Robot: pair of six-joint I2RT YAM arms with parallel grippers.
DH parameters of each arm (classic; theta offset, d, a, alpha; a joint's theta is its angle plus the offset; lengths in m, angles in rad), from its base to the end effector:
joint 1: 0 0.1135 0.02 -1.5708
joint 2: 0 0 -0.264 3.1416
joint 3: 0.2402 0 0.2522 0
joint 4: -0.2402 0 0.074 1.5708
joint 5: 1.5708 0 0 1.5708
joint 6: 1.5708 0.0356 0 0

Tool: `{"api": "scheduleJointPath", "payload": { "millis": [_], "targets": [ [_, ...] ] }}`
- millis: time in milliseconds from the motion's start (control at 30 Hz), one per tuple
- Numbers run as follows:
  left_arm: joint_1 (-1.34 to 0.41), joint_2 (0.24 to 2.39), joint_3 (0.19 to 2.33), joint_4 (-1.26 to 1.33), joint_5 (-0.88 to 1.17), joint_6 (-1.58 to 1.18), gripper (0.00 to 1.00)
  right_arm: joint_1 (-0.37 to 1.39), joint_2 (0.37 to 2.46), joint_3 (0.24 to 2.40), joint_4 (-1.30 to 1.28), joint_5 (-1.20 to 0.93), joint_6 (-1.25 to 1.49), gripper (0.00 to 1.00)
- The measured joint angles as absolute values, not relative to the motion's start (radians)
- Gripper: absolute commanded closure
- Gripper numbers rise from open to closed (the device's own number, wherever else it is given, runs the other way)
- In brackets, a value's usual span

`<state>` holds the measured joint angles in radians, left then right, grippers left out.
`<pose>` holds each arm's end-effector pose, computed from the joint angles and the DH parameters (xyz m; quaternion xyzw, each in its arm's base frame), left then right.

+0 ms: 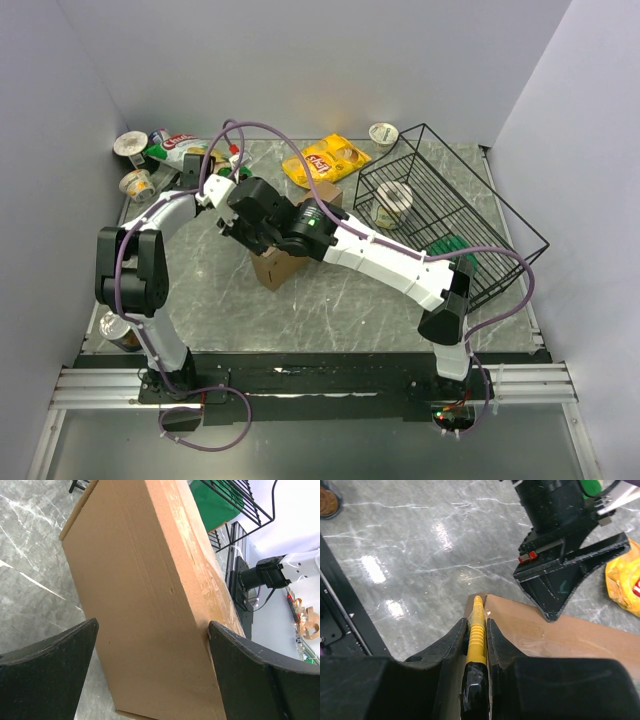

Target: Unpack the express box

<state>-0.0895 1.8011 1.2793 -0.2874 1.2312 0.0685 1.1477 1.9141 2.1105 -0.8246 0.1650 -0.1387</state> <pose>0.3773 -0.0676 0.2383 0.2738 0.7386 -0.5392 0.2978 0.1801 0.3858 0.4046 -0.5026 0.7330 0.1544 0.4316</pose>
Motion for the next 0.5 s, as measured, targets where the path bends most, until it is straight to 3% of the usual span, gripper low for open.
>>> {"api": "scheduleJointPath", "payload": {
  "millis": [500],
  "targets": [
    [-0.093, 1.785, 1.255, -0.245, 1.212, 0.038, 0.04, 1.151, 1.914, 2.111, -0.824, 0.255, -0.111, 1.0]
  ]
}}
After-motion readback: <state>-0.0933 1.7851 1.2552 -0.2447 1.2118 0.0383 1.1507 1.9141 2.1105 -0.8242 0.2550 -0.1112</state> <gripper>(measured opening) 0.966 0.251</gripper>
